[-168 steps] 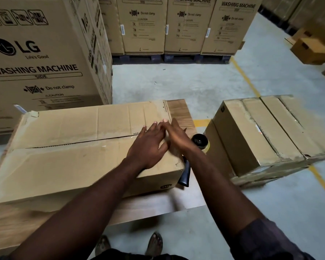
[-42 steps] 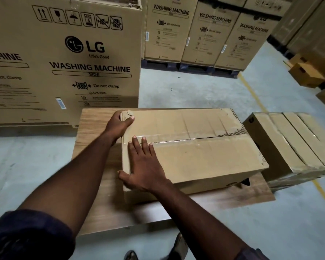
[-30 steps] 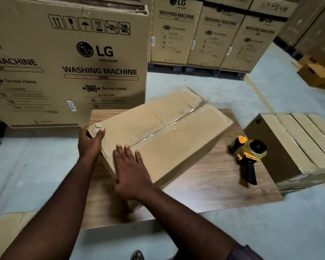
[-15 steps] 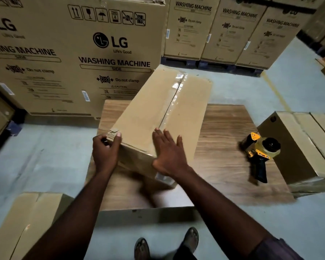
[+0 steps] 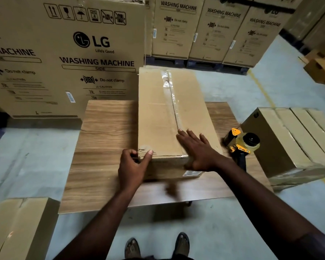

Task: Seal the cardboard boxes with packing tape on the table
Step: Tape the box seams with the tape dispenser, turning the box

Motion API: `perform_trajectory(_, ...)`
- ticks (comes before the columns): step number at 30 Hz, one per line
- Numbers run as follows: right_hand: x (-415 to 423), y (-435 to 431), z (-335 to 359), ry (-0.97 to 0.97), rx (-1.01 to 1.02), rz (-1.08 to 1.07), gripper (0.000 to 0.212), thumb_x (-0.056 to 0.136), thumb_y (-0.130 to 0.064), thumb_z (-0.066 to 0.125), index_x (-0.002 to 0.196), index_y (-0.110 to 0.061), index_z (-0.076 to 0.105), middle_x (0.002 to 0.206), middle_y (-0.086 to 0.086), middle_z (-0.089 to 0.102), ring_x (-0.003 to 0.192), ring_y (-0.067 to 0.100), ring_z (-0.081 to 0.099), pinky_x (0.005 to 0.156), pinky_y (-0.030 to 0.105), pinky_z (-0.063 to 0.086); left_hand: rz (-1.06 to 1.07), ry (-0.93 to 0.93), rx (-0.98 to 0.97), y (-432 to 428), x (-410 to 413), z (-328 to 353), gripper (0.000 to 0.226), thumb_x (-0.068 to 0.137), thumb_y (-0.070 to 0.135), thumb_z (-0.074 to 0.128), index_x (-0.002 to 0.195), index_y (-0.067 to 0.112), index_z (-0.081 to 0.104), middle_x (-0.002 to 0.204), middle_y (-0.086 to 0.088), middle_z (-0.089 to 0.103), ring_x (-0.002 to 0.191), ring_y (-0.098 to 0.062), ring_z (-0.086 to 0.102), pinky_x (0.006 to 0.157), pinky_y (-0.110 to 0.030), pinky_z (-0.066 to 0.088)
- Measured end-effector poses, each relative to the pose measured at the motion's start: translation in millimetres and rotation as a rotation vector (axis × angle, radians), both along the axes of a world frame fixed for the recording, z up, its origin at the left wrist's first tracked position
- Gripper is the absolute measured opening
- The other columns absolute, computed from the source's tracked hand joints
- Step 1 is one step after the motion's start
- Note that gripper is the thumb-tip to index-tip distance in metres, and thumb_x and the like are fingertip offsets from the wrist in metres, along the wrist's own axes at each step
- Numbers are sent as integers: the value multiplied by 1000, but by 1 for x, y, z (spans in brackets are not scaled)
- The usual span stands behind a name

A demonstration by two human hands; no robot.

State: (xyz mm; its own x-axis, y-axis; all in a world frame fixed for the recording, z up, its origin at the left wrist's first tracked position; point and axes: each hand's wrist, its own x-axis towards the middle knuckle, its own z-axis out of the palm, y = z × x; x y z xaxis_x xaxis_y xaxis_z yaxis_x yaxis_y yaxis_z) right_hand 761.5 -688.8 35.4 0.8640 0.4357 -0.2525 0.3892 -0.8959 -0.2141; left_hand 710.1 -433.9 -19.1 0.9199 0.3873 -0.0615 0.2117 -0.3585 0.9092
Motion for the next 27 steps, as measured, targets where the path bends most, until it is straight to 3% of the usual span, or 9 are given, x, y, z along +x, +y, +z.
perform_trajectory(3, -6, -7, -7, -122, 30, -15, 103, 83, -72, 59, 162, -29, 9, 169, -15, -3, 156, 13, -9, 125, 55, 4, -11, 25, 36, -5, -1, -1, 53, 74, 63, 76, 101, 23, 55, 94, 7, 64, 84, -15, 63, 77, -34, 49)
perform_trajectory(7, -9, -10, -13, -205, 1, -6, 101, 83, -68, 62, 162, -28, 13, 170, -13, 2, 156, 15, -3, 125, 54, 8, -48, -32, 24, -10, -1, 7, 58, 77, 49, 81, 119, 18, 55, 115, 0, 61, 103, -20, 63, 91, -38, 52)
perform_trajectory(10, -11, -9, -13, -206, -51, 6, 109, 79, -56, 73, 162, -26, 9, 170, -11, -1, 157, 17, -3, 124, 51, 7, -91, -189, 413, -25, -1, 18, 61, 85, 38, 76, 137, 19, 49, 139, -3, 50, 127, -23, 53, 112, -52, 32)
perform_trajectory(12, -10, -8, -14, -217, -59, 3, 111, 78, -53, 76, 162, -25, 9, 170, -9, 0, 157, 18, -1, 124, 52, 9, -244, -293, 522, -38, 2, 28, 63, 88, 39, 72, 143, 24, 45, 150, 2, 43, 133, -19, 50, 119, -53, 15)
perform_trajectory(15, -10, -11, -17, -244, -47, 16, 110, 79, -55, 75, 162, -23, 11, 170, -7, 3, 157, 21, 3, 123, 55, 14, -517, -292, 677, -60, 8, 32, 64, 86, 49, 69, 142, 24, 49, 151, 2, 44, 139, -17, 43, 121, -51, 12)
perform_trajectory(19, -9, -14, -17, -250, -53, 47, 110, 79, -48, 77, 162, -22, 10, 171, -5, 1, 157, 22, 3, 123, 53, 13, -585, -231, 957, -65, 11, 21, 72, 83, 52, 71, 145, 23, 48, 154, -1, 45, 142, -20, 40, 120, -44, 23)
perform_trajectory(25, -11, -51, -26, -292, 75, 83, 100, 80, -43, 76, 160, -24, 20, 169, -9, 12, 156, 15, 10, 125, 49, 14, -601, -209, 993, -64, 9, 22, 86, 73, 32, 85, 148, 22, 44, 156, -2, 40, 145, -23, 37, 120, -44, 26)
perform_trajectory(27, -12, -73, -27, -261, 286, 24, 84, 84, -51, 72, 155, -25, 35, 165, -12, 27, 154, 9, 18, 124, 47, 17, -578, -222, 967, -64, 8, 23, 82, 76, 40, 82, 146, 22, 45, 155, 0, 41, 144, -22, 37, 120, -44, 26)
